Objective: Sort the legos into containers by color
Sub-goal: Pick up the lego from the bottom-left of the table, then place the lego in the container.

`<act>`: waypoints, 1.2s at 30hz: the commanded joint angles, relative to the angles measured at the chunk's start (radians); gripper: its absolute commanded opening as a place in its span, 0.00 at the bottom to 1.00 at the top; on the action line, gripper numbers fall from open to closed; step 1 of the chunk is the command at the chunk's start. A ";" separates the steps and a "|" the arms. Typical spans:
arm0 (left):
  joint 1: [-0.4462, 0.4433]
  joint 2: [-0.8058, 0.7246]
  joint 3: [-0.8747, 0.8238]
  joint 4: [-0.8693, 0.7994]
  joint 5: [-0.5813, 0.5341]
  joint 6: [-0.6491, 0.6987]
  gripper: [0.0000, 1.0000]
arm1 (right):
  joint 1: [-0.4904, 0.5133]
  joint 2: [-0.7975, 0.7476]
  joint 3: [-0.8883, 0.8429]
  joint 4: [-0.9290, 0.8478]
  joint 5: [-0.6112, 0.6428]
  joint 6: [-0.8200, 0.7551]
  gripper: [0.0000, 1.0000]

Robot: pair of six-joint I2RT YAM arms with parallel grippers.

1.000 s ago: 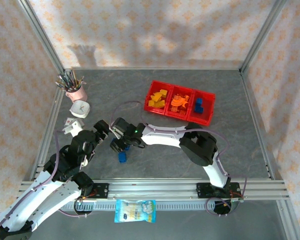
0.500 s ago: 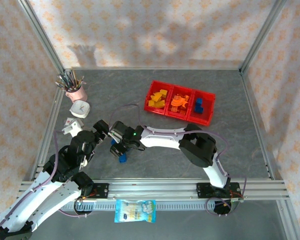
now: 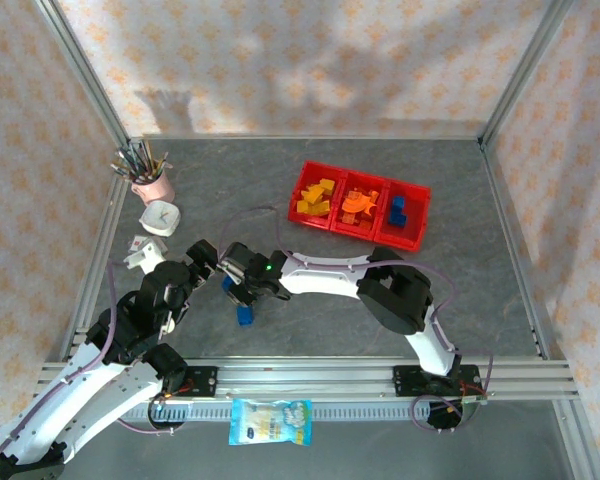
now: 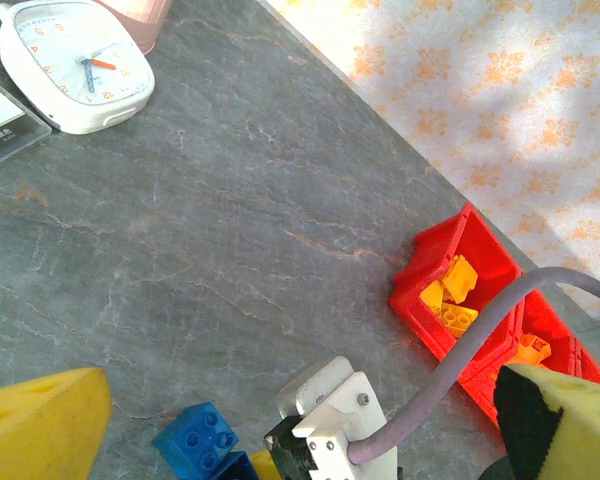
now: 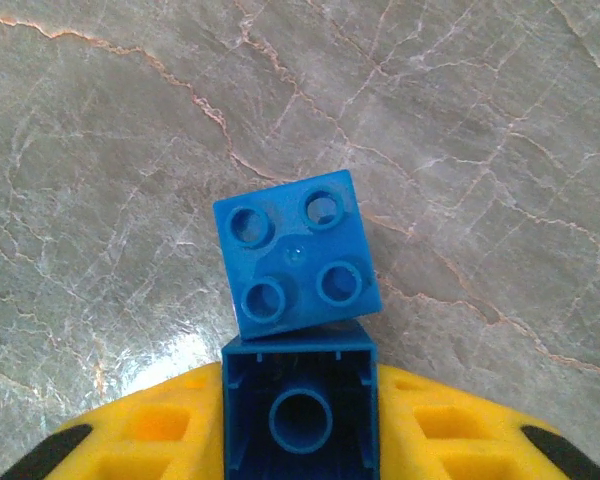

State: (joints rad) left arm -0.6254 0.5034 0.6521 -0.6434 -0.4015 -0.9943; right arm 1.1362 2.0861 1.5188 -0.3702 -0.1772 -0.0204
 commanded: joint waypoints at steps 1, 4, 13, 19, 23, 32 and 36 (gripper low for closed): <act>0.009 -0.012 0.021 0.015 -0.008 0.022 0.99 | 0.002 -0.042 0.018 -0.005 0.045 0.019 0.30; 0.009 -0.014 0.024 0.029 0.011 0.031 0.99 | -0.015 -0.088 -0.004 0.011 0.032 0.047 0.29; 0.008 0.033 0.041 0.139 0.077 0.073 0.99 | -0.146 -0.318 -0.200 0.056 0.011 0.182 0.25; 0.008 0.158 0.032 0.327 0.214 0.143 0.99 | -0.292 -0.537 -0.359 0.042 0.071 0.301 0.24; 0.008 0.285 0.038 0.481 0.350 0.204 0.99 | -0.456 -0.661 -0.438 -0.001 0.171 0.345 0.24; 0.003 0.589 0.127 0.673 0.555 0.293 0.99 | -0.878 -0.688 -0.478 0.046 0.226 0.355 0.25; 0.002 0.641 0.142 0.720 0.582 0.303 0.99 | -0.964 -0.571 -0.418 0.065 0.258 0.343 0.25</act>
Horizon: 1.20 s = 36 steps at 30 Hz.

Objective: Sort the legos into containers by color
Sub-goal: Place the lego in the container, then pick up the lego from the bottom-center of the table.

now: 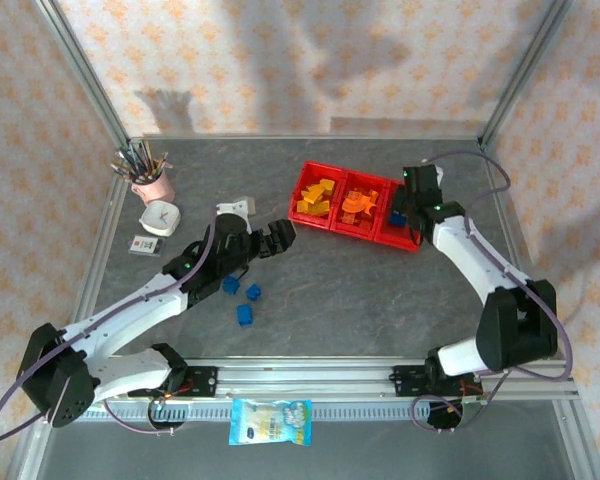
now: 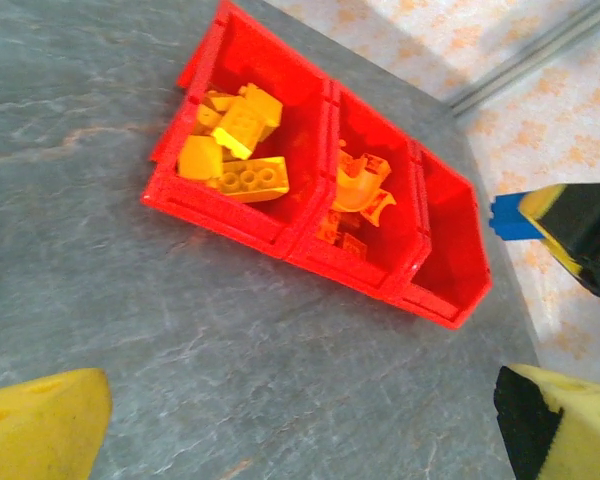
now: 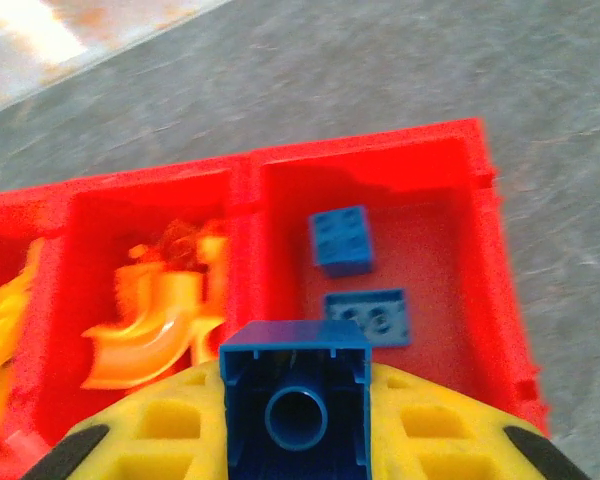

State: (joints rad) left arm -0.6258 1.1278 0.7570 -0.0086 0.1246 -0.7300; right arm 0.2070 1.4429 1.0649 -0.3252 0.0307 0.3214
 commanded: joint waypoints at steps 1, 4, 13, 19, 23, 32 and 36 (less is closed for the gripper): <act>0.003 0.024 0.044 0.086 0.063 0.043 0.99 | -0.049 0.094 0.046 0.031 0.043 -0.001 0.25; 0.003 0.039 0.058 0.079 0.061 0.056 0.99 | -0.080 0.167 0.080 0.053 0.048 -0.010 0.27; 0.003 0.031 0.065 0.042 0.034 0.079 0.99 | -0.095 0.249 0.203 0.016 0.007 -0.041 0.54; 0.004 -0.015 0.044 0.019 -0.014 0.074 0.99 | -0.022 0.144 0.143 0.010 -0.035 -0.057 0.58; 0.005 -0.073 0.019 -0.023 -0.057 0.069 0.99 | 0.066 0.065 0.077 0.013 -0.084 -0.065 0.58; 0.008 -0.252 -0.062 -0.145 -0.177 0.013 0.99 | 0.341 -0.046 -0.034 0.049 -0.121 -0.126 0.65; 0.009 -0.319 -0.085 -0.208 -0.215 -0.017 0.99 | 0.473 -0.063 -0.091 0.113 -0.139 -0.154 0.67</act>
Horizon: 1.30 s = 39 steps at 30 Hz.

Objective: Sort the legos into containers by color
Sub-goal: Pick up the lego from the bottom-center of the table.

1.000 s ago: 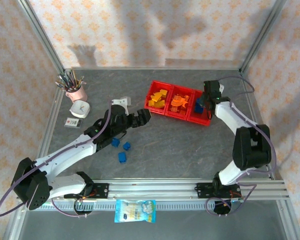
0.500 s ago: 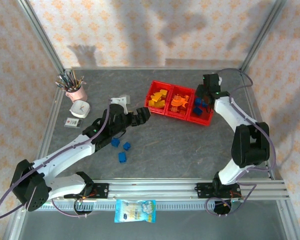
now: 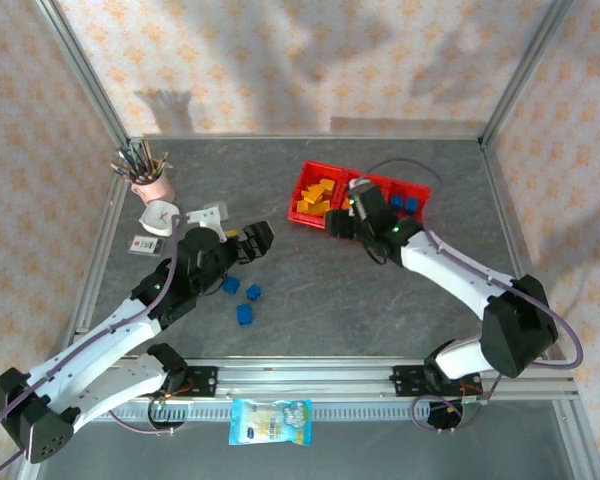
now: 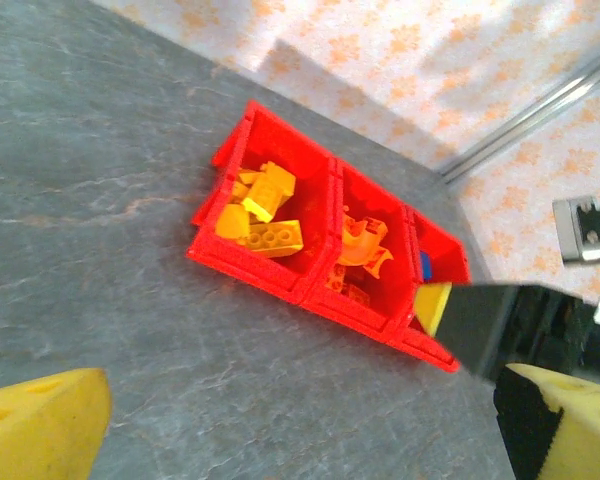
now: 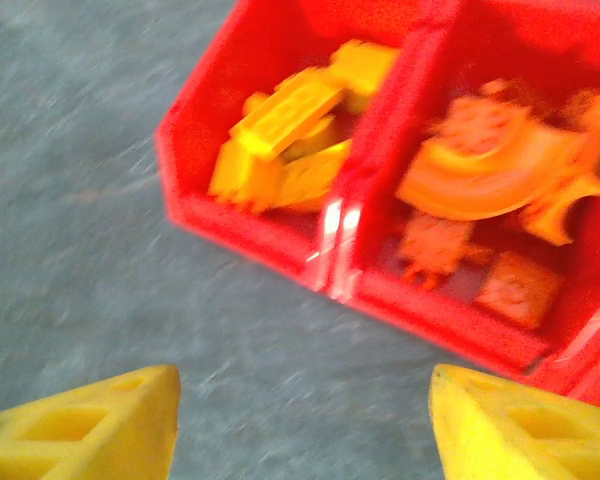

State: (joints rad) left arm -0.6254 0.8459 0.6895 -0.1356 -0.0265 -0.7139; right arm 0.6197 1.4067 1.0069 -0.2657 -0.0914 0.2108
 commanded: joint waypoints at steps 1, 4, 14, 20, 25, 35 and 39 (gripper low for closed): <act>0.009 -0.050 -0.018 -0.103 -0.075 -0.041 0.99 | 0.100 -0.021 -0.044 0.070 -0.017 -0.054 0.68; 0.009 -0.084 -0.021 -0.164 -0.113 -0.068 0.99 | 0.197 0.016 -0.056 0.104 -0.012 -0.074 0.70; 0.010 -0.192 -0.041 -0.285 -0.210 -0.127 0.99 | 0.393 0.208 -0.040 0.236 -0.054 -0.135 0.73; 0.010 -0.235 -0.054 -0.322 -0.237 -0.149 0.99 | 0.419 0.324 0.034 0.242 -0.075 -0.137 0.74; 0.011 -0.254 -0.060 -0.338 -0.257 -0.165 0.99 | 0.440 0.392 0.092 0.267 -0.093 -0.121 0.75; 0.013 -0.291 -0.057 -0.378 -0.304 -0.182 0.99 | 0.465 0.507 0.170 0.265 -0.118 -0.125 0.74; 0.013 -0.302 -0.064 -0.380 -0.308 -0.188 0.99 | 0.468 0.546 0.202 0.242 -0.097 -0.134 0.72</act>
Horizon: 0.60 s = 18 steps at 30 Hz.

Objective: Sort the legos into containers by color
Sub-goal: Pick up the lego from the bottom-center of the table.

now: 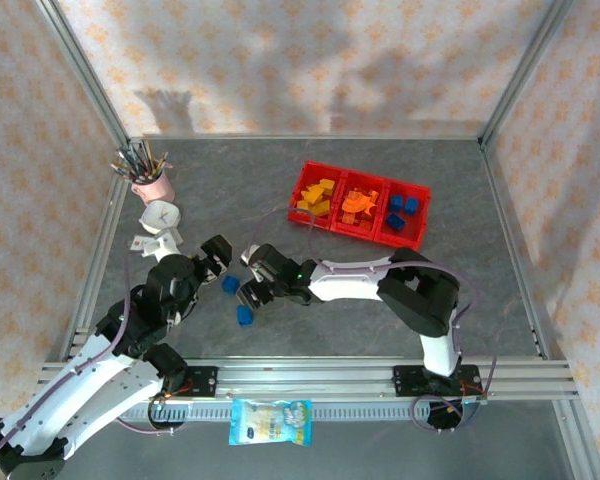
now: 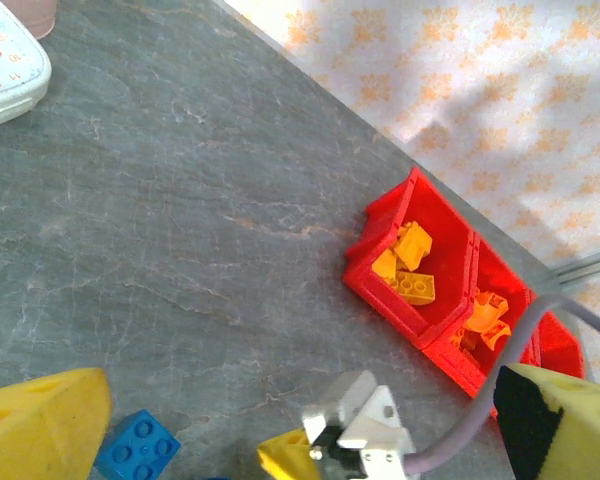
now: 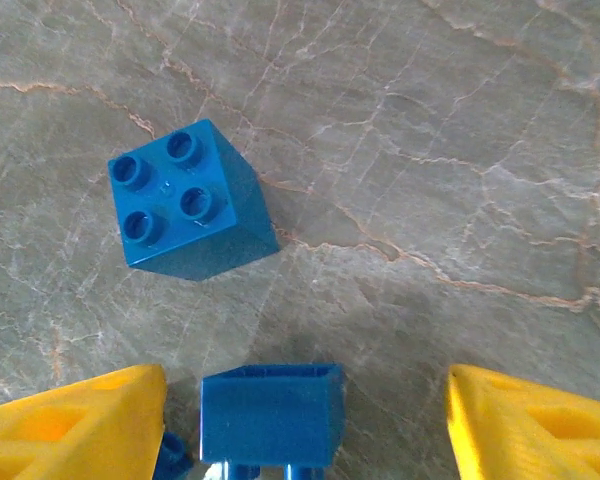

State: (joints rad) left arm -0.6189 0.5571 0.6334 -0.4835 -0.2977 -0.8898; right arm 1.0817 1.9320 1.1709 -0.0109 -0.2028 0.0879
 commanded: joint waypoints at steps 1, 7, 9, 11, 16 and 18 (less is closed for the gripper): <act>0.007 -0.014 -0.009 -0.033 -0.038 -0.014 0.99 | 0.006 0.030 0.044 -0.016 0.015 -0.010 0.71; 0.008 -0.016 -0.008 -0.033 -0.044 -0.011 0.99 | 0.006 0.064 0.070 -0.037 0.025 0.000 0.63; 0.007 -0.013 -0.008 -0.034 -0.044 -0.009 0.99 | 0.007 0.068 0.073 -0.045 0.027 0.004 0.59; 0.008 -0.013 -0.008 -0.033 -0.043 -0.008 0.99 | 0.007 0.066 0.069 -0.053 0.033 0.007 0.55; 0.008 -0.009 -0.007 -0.026 -0.037 -0.006 0.99 | 0.007 0.051 0.062 -0.067 0.050 0.014 0.40; 0.009 -0.008 -0.005 -0.023 -0.033 -0.006 0.99 | 0.006 0.033 0.055 -0.065 0.053 0.021 0.35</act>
State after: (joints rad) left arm -0.6189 0.5495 0.6327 -0.4896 -0.3080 -0.8932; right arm 1.0840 1.9854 1.2152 -0.0486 -0.1806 0.1005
